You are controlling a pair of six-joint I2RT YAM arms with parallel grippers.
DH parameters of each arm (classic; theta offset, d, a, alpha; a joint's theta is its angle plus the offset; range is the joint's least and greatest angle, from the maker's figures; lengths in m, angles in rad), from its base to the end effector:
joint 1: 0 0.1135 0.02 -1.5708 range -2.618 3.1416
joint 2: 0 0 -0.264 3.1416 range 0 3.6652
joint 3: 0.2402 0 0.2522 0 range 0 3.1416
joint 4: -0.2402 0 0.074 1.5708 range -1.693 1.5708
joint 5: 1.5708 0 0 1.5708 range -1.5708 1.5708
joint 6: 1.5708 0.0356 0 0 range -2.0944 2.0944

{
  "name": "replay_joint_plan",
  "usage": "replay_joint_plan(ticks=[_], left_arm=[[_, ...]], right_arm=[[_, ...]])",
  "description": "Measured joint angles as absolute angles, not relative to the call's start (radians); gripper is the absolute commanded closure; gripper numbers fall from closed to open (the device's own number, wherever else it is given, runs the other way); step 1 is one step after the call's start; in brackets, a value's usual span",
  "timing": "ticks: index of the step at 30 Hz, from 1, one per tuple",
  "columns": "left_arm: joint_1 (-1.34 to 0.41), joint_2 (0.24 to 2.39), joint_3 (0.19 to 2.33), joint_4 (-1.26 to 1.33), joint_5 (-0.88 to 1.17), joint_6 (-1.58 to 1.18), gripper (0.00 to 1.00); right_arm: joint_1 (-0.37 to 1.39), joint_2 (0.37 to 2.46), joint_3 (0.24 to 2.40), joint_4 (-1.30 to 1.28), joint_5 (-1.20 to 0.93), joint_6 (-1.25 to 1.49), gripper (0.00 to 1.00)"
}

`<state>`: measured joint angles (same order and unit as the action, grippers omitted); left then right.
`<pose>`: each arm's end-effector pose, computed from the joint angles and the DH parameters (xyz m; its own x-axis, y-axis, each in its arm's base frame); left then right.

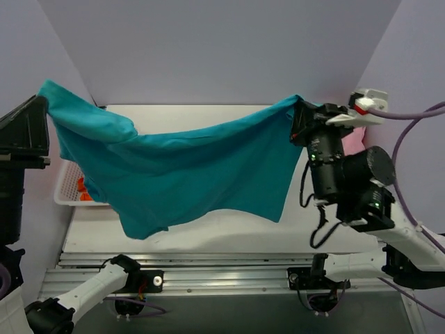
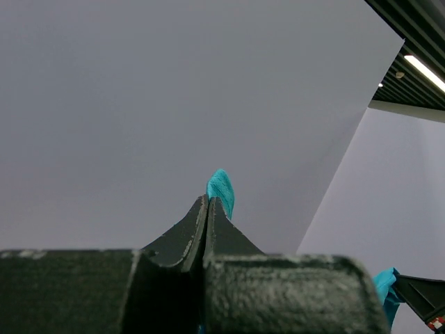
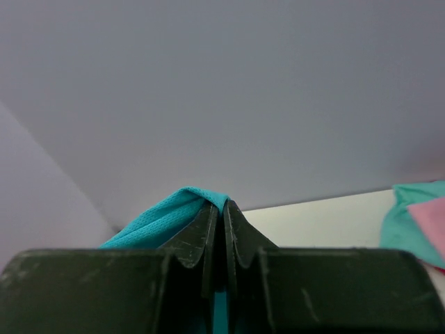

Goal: Fold and stack the t-shirts
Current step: Flatten out the tshirt

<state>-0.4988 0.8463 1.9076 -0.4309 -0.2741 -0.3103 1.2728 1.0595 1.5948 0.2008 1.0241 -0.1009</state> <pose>0.0043 0.0087 0.6181 0.4109 -0.5586 -0.7205 0.4137 0.8185 -0.3986 0.0700 0.1244 0.5824 0.2275 0.5622 -0.7951 -0.2896 0.8186 0.4960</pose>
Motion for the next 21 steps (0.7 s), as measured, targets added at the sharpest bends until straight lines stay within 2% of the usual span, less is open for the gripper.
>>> replay_joint_plan(ticks=[2,5,11,16,21], left_arm=[[-0.499,0.874,1.903,-0.410,-0.276,-0.290,0.98],[-0.498,0.935,1.831,-0.355,-0.288,-0.268,0.98],[-0.419,1.168,1.548,-0.205,-0.270,-0.286,0.98],[-0.311,1.536,1.359,-0.035,-0.235,-0.324,0.98],[-0.250,1.978,1.426,0.028,-0.181,-0.350,0.98]], right_arm=[[1.202,1.127,1.623,0.233,1.040,-0.151,1.00],[0.938,1.217,1.648,0.168,0.946,-0.088,1.00],[0.445,1.405,1.483,0.122,0.645,0.162,1.00],[0.312,1.734,1.393,0.210,0.502,0.310,1.00],[0.303,2.191,1.510,0.203,0.415,0.386,1.00]])
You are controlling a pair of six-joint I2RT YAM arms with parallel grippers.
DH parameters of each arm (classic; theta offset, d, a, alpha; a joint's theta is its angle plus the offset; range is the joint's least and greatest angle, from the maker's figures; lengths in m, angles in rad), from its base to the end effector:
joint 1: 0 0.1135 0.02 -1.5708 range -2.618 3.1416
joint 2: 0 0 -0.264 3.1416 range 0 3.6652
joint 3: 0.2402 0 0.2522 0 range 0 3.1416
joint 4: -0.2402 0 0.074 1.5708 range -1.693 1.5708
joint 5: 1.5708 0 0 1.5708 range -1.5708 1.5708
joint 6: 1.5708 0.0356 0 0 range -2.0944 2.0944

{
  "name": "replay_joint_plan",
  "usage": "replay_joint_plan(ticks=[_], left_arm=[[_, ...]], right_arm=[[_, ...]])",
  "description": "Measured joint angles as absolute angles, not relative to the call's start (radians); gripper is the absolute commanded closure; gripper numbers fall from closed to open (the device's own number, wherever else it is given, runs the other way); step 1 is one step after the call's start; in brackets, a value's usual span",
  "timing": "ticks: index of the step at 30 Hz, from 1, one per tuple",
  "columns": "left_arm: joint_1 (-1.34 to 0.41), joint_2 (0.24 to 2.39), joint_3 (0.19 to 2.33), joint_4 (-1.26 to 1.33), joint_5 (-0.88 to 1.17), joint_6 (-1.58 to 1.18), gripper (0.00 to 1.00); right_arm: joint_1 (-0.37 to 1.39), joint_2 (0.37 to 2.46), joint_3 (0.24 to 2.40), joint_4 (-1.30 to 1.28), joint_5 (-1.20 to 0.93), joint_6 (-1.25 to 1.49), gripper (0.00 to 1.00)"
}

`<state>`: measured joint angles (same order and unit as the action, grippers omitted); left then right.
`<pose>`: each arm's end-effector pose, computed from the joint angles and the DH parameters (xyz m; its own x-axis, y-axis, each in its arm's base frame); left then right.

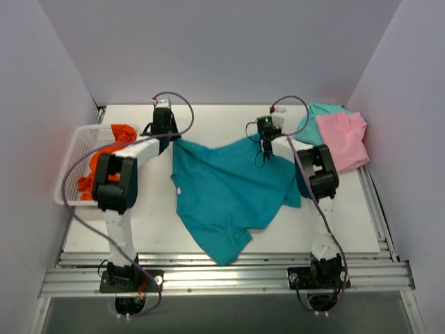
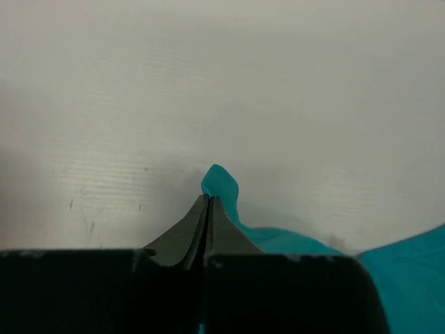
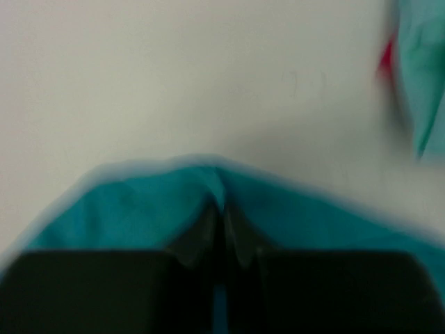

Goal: Fold and stack the t-shirts
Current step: Flatten out the tshirt

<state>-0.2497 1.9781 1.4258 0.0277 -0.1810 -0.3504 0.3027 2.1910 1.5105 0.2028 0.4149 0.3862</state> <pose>0.4463 -0.1072 0.2239 -0.4875 -0.2242 -0.8439 -0.0801 0.9739 -0.2124 0.4779 0.1342 0.1718 -0.3806 0.2423 -0.8925 0.2291 0.9597 0.1628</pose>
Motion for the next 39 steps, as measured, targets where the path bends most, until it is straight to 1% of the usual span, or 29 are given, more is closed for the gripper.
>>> replay_joint_plan(ticks=[1,3,7,13,14,15,18,19,20,21,22,23,27,30,32,35,36,39], left_arm=[[-0.238,2.053,1.476,0.026,-0.167,-0.356,0.98],[-0.218,2.189,1.604,0.011,-0.146,-0.360,0.98],[-0.193,2.360,1.893,-0.046,-0.112,-0.357,0.98],[-0.188,2.568,2.476,-0.201,-0.082,-0.337,0.97],[-0.189,2.592,2.544,-0.212,-0.081,-0.334,0.91],[-0.189,2.617,2.612,-0.227,-0.081,-0.330,0.73],[-0.189,2.663,2.705,-0.237,-0.075,-0.318,0.32],[-0.189,2.669,2.705,-0.239,-0.075,-0.319,0.01],[-0.188,2.676,2.703,-0.245,-0.073,-0.317,0.06],[-0.187,2.682,2.693,-0.245,-0.074,-0.329,0.06],[-0.187,2.686,2.674,-0.252,-0.076,-0.330,0.06],[-0.186,2.690,2.665,-0.259,-0.077,-0.329,0.06],[-0.185,2.688,2.571,-0.267,-0.118,-0.329,0.06],[-0.184,2.613,2.386,-0.246,-0.158,-0.329,0.06],[-0.184,2.543,2.280,-0.253,-0.187,-0.331,0.06],[-0.183,2.411,2.178,-0.290,-0.223,-0.348,0.06],[-0.183,2.352,2.140,-0.297,-0.231,-0.358,0.05],[-0.188,2.103,1.938,-0.275,-0.257,-0.400,0.04]], right_arm=[[0.303,2.259,1.549,0.200,0.433,0.398,1.00],[0.305,2.316,1.652,0.196,0.429,0.411,1.00],[0.304,2.339,1.797,0.157,0.437,0.425,1.00],[0.279,2.375,2.040,0.083,0.491,0.434,1.00],[0.275,2.381,2.061,0.075,0.502,0.436,1.00],[0.273,2.387,2.087,0.054,0.522,0.444,1.00],[0.255,2.408,2.137,-0.006,0.561,0.472,1.00],[0.248,2.418,2.144,-0.020,0.564,0.481,0.89],[0.240,2.429,2.146,-0.028,0.564,0.495,0.64],[0.231,2.443,2.149,-0.040,0.564,0.509,0.44],[0.221,2.459,2.151,-0.052,0.561,0.521,0.04],[0.209,2.477,2.152,-0.066,0.557,0.532,0.00],[0.171,2.534,2.144,-0.109,0.551,0.535,0.00],[0.156,2.523,2.096,-0.108,0.563,0.542,0.00],[0.160,2.492,2.043,-0.098,0.574,0.546,0.00],[0.183,2.404,1.945,-0.096,0.597,0.550,0.00],[0.195,2.360,1.907,-0.092,0.606,0.551,0.00],[0.247,2.198,1.772,-0.083,0.640,0.566,0.00]])
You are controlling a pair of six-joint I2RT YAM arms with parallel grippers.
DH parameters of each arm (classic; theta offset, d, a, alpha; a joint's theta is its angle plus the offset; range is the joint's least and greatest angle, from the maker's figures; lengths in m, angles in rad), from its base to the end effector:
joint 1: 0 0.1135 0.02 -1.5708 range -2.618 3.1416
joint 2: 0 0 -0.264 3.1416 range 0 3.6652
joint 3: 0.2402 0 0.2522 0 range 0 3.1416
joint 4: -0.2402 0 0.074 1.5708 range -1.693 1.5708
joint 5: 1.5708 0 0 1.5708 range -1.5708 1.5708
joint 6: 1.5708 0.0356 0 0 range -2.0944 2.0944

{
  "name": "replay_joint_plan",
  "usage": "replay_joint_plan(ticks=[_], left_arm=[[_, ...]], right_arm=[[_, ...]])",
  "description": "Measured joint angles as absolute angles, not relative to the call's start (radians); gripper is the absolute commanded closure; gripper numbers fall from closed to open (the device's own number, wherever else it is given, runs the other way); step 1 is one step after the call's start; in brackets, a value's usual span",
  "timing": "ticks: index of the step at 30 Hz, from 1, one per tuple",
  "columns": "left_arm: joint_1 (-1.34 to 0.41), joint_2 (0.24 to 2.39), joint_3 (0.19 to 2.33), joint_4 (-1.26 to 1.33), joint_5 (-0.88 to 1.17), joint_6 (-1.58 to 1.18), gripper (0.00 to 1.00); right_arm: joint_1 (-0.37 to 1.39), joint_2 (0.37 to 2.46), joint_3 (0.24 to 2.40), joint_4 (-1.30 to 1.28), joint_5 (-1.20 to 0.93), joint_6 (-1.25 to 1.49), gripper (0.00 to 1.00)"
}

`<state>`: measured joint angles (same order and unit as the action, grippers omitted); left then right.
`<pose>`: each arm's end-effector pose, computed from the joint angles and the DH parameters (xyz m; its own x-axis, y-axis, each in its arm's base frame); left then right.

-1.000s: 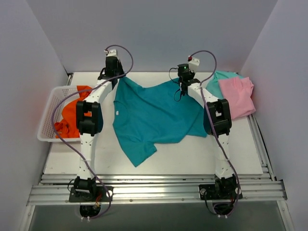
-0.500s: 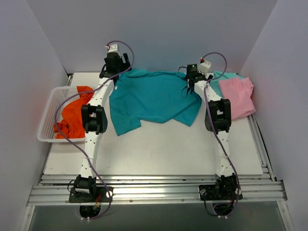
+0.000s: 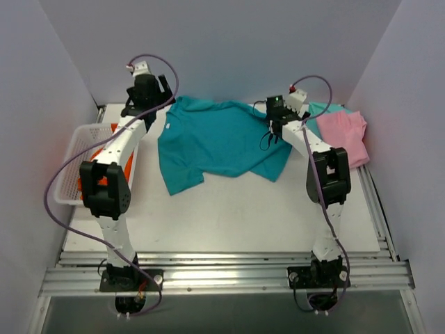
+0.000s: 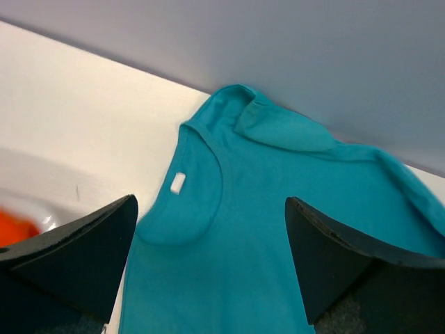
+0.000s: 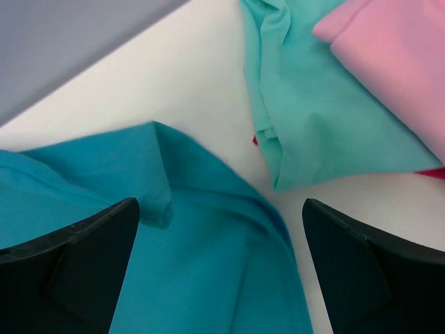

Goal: Fold and stack the t-shirts
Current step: Flatten out the tshirt

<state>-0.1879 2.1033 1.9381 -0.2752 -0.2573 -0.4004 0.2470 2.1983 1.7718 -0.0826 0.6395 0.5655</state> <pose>0.4964 -0.0852 0.3136 -0.3679 -0.3137 -0.8753 -0.2051 0.9456 -0.2527 0.5020 0.1047 0.2305 -0.2334 0.3846 -0.8931 0.5142 0.8283 0.2223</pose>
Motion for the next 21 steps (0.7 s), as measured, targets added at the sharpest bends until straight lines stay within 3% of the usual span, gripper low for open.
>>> replay_joint_plan(ticks=[4,7,17,21], left_arm=[[-0.215,1.727,1.564,-0.172,-0.282,-0.484,0.01],[-0.261,1.572,1.356,-0.128,-0.296,-0.525,0.01],[-0.390,1.646,1.053,-0.143,-0.314,-0.577,0.08],[-0.389,1.655,1.010,-0.138,-0.326,-0.604,0.08]], right_arm=[[0.333,1.959,1.572,-0.038,0.660,0.599,0.03],[0.397,1.822,1.423,-0.012,0.667,0.631,0.05],[0.505,1.643,0.994,-0.025,0.757,0.786,0.00],[0.424,1.477,0.823,0.101,0.583,0.783,0.00]])
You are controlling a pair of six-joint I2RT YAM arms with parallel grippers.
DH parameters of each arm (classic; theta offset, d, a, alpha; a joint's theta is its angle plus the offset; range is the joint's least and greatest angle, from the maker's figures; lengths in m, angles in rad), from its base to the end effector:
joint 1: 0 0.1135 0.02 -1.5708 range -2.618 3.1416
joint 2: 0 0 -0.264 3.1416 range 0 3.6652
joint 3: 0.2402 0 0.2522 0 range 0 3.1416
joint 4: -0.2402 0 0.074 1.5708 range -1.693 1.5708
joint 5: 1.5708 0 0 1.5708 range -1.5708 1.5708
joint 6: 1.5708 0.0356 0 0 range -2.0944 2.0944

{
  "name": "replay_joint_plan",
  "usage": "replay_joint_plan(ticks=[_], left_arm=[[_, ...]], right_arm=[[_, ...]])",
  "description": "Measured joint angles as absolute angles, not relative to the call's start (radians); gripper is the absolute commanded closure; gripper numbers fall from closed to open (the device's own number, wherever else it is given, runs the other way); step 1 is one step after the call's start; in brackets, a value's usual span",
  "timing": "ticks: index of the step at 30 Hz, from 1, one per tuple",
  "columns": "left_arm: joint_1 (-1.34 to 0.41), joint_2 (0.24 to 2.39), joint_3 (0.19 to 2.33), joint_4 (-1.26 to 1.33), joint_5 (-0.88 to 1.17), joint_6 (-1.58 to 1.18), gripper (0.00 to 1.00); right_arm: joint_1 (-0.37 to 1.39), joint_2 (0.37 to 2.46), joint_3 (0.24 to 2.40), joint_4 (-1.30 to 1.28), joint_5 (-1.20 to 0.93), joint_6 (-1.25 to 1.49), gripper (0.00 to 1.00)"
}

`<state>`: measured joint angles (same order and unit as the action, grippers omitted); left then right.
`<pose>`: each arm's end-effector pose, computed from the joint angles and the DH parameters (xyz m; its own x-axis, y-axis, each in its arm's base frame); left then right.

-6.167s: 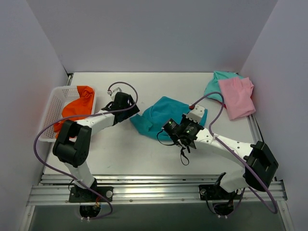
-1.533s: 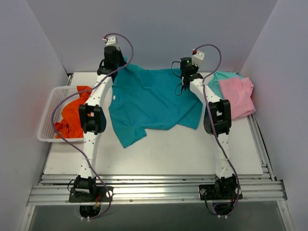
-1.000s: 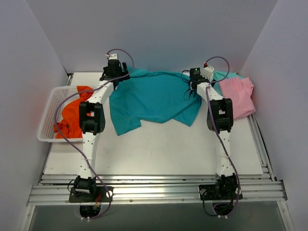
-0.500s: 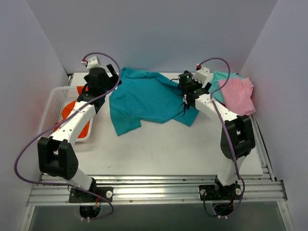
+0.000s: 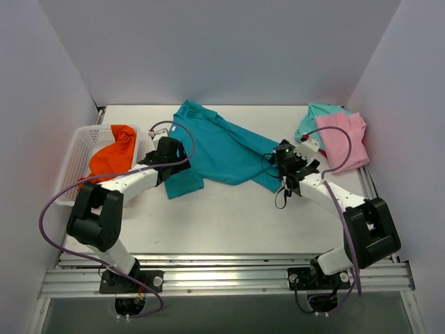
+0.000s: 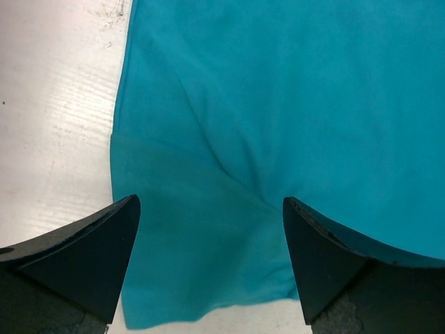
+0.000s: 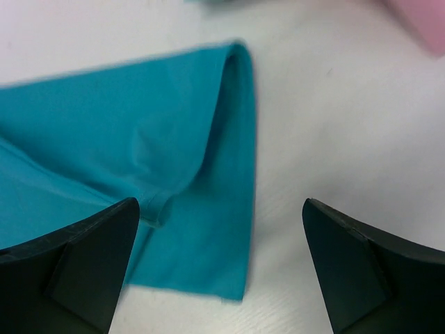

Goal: Fold and stack the t-shirts
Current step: Flatten out the tshirt

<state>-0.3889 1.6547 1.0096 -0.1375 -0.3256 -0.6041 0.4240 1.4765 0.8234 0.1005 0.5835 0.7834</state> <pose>0.3285 -0.1223 0.2013 -0.6218 -0.3268 -0.7117 -0.2477 0.9442 -0.2171 0.2946 0.1115 0.2207 -0.2796 0.5199 -0.8071 0.3972 0.8280 0.3958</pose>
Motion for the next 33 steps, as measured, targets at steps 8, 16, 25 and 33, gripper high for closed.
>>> replay_joint_plan(ticks=[8,16,25,33], left_arm=[[-0.388,1.816,1.106,-0.112,-0.312,-0.611,0.21],[-0.399,1.996,1.271,-0.163,-0.324,-0.574,0.94],[-0.397,2.012,1.287,-0.149,-0.325,-0.565,0.95],[-0.397,1.940,1.205,-0.162,-0.334,-0.574,0.84]], right_arm=[[0.378,1.515,1.107,0.072,0.610,0.681,0.00],[0.314,1.871,1.689,-0.055,0.604,0.540,0.00],[0.143,2.230,2.486,-0.151,0.646,0.345,0.00],[0.252,1.692,1.667,0.039,0.553,0.427,0.04]])
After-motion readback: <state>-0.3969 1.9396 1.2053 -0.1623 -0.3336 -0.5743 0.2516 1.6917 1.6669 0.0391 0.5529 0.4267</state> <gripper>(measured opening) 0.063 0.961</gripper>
